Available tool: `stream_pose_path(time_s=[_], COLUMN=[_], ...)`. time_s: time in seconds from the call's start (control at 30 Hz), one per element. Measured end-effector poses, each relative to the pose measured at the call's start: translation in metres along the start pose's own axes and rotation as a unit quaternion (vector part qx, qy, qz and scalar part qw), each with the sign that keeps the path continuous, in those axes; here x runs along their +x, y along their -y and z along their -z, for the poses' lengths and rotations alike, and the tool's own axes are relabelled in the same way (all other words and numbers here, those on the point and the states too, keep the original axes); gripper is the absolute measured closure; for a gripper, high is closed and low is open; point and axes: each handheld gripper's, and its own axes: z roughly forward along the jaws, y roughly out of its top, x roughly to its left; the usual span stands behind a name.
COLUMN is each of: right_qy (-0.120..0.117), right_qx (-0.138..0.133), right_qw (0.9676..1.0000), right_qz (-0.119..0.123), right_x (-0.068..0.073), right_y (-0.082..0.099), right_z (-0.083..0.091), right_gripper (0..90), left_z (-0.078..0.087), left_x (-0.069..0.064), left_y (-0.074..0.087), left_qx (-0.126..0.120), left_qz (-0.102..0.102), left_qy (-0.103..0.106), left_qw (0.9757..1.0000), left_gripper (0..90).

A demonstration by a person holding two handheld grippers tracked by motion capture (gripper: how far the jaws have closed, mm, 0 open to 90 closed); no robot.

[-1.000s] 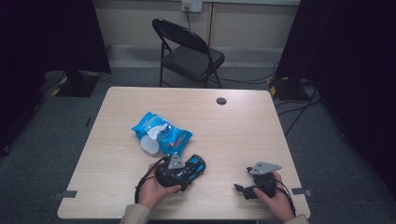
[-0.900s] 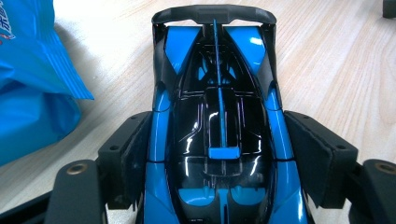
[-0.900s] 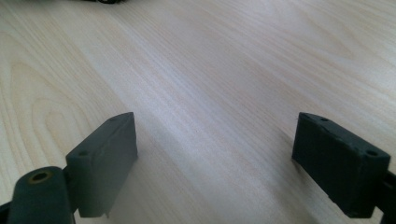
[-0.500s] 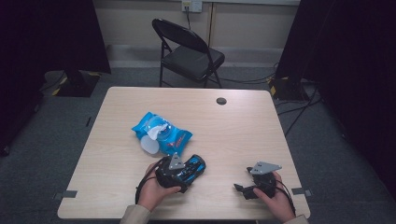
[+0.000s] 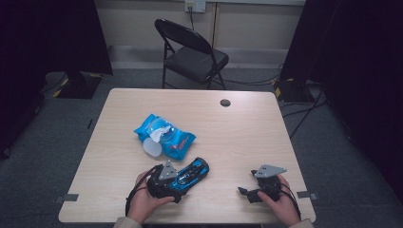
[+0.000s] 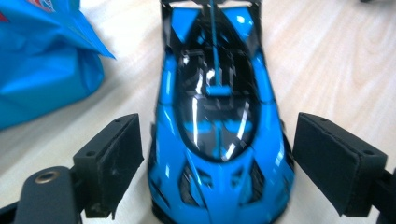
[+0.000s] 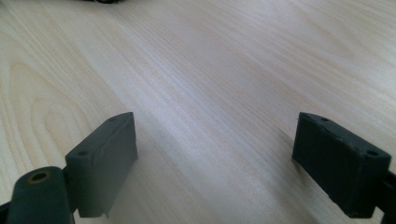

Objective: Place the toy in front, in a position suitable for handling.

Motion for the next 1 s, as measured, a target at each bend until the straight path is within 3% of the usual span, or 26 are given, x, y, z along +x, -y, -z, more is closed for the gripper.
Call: stream_pose_path(time_s=[0.2,0.47,0.5,0.57,0.63,1.0], right_qy=[0.000,0.000,0.001,0.001,0.001,0.009], right_qx=[0.000,0.000,0.000,0.001,0.001,-0.001], right_qw=[1.0000,1.0000,1.0000,1.0000,1.0000,0.9999], right_qz=[0.000,-0.002,-0.002,-0.002,-0.002,-0.013], right_x=[0.000,0.000,0.000,0.000,0.000,0.002], right_y=[0.000,0.000,0.000,0.000,0.000,0.000], right_z=[0.000,0.000,0.000,0.000,0.000,0.000], right_gripper=[13.1,13.1,13.1,13.1,13.1,14.7], left_z=[0.001,0.000,0.000,-0.001,0.000,0.000], left_x=[0.002,0.002,0.002,0.001,0.000,0.001], left_y=[0.009,0.017,0.017,0.017,0.017,0.017], left_qx=[-0.014,-0.007,-0.002,-0.002,-0.005,-0.005], left_qz=[0.010,0.009,0.019,0.015,0.009,0.006], left_qy=[-0.009,-0.012,-0.012,-0.012,-0.005,-0.002], left_qw=[0.9998,0.9999,0.9998,0.9998,0.9999,1.0000], left_gripper=[16.4,17.5,19.3,19.3,24.8,24.9])
